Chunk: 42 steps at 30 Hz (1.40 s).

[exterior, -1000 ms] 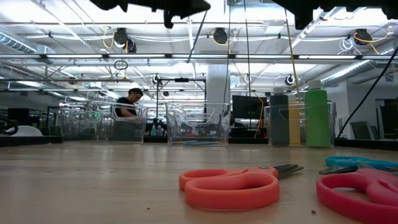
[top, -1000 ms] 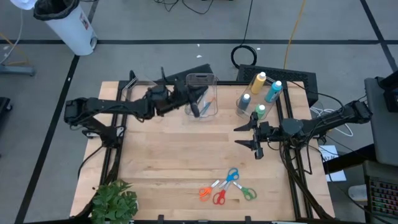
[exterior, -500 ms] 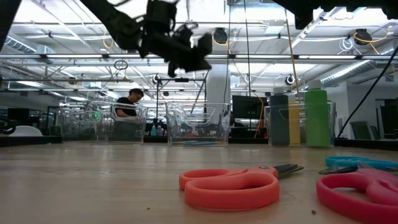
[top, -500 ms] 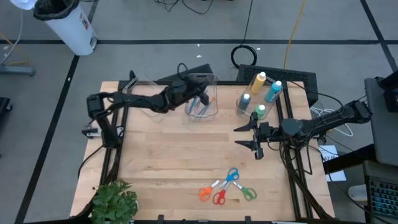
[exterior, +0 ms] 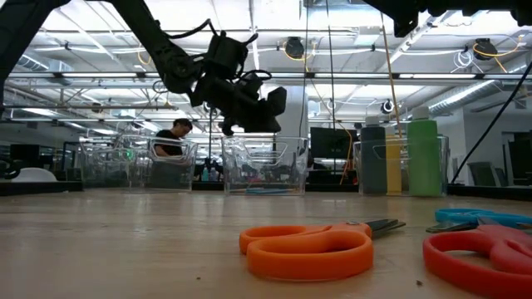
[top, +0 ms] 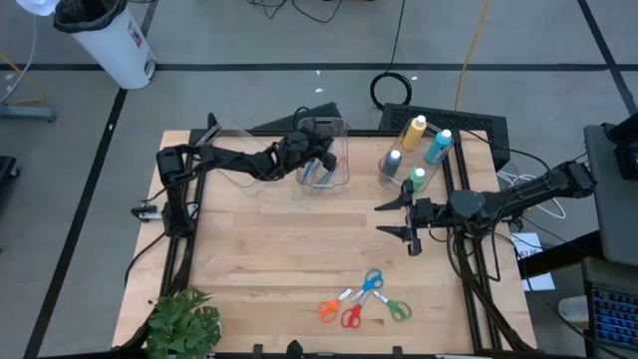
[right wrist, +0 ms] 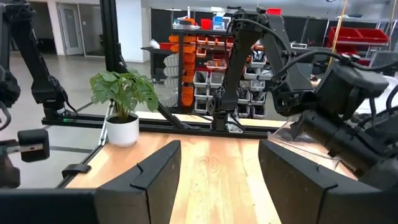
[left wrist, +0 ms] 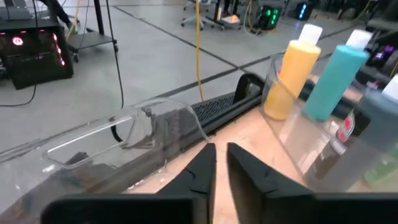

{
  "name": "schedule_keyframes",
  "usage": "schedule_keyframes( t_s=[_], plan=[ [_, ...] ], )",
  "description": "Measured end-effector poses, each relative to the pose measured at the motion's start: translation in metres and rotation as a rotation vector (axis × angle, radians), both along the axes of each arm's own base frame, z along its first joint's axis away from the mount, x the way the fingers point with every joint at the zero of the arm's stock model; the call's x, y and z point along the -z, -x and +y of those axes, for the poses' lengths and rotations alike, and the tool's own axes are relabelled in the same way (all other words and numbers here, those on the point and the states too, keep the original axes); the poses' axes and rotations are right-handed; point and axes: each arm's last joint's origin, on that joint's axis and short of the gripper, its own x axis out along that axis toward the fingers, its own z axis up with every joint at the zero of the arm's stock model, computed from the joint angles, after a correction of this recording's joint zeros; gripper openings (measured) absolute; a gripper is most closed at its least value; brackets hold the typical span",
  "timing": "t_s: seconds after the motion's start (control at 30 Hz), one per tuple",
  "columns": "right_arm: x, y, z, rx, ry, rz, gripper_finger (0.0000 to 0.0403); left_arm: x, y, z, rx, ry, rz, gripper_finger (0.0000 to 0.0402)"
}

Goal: Pick & Place Paint Supplies
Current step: Put the green scissors into the left transparent bin

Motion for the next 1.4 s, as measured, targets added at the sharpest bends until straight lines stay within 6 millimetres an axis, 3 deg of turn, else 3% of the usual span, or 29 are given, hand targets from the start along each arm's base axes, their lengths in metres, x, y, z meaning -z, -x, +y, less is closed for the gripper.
schedule_keyframes(
  t_s=[0.23, 0.33, 0.47, 0.57, 0.67, 0.77, 1.07, 1.4],
  plan=[
    [0.002, 0.000, 0.000, 0.002, 0.063, 0.014, 0.0210, 0.002, 0.002, 0.002, -0.004, 0.002, 0.025, 0.0154],
    [0.003, 0.000, 0.002, -0.007, 0.085, 0.030, 0.0211, -0.008, 0.002, -0.003, 0.055, -0.003, 0.012, 0.0196],
    [0.004, 0.002, 0.011, -0.060, 0.082, 0.136, 0.0221, -0.042, 0.009, -0.017, 0.180, -0.023, -0.031, 0.0234],
    [-0.006, 0.003, 0.024, 0.010, 0.074, 0.295, 0.0227, -0.075, 0.024, -0.033, 0.203, 0.007, -0.043, 0.0248],
    [-0.006, 0.004, 0.045, 0.093, 0.105, 0.477, 0.0228, -0.103, 0.042, -0.053, 0.234, 0.022, -0.024, 0.0254],
    [-0.006, 0.002, 0.072, 0.058, 0.058, 0.622, 0.0228, -0.118, 0.057, -0.073, 0.269, 0.039, 0.021, 0.0255],
    [0.047, -0.001, 0.136, 0.015, -0.096, 1.115, 0.0206, -0.114, 0.058, -0.112, 0.284, 0.039, 0.130, 0.0255],
    [0.104, -0.008, 0.160, 0.156, -0.153, 1.333, 0.0203, -0.112, 0.055, -0.127, 0.284, 0.086, 0.108, 0.0255]
  ],
)
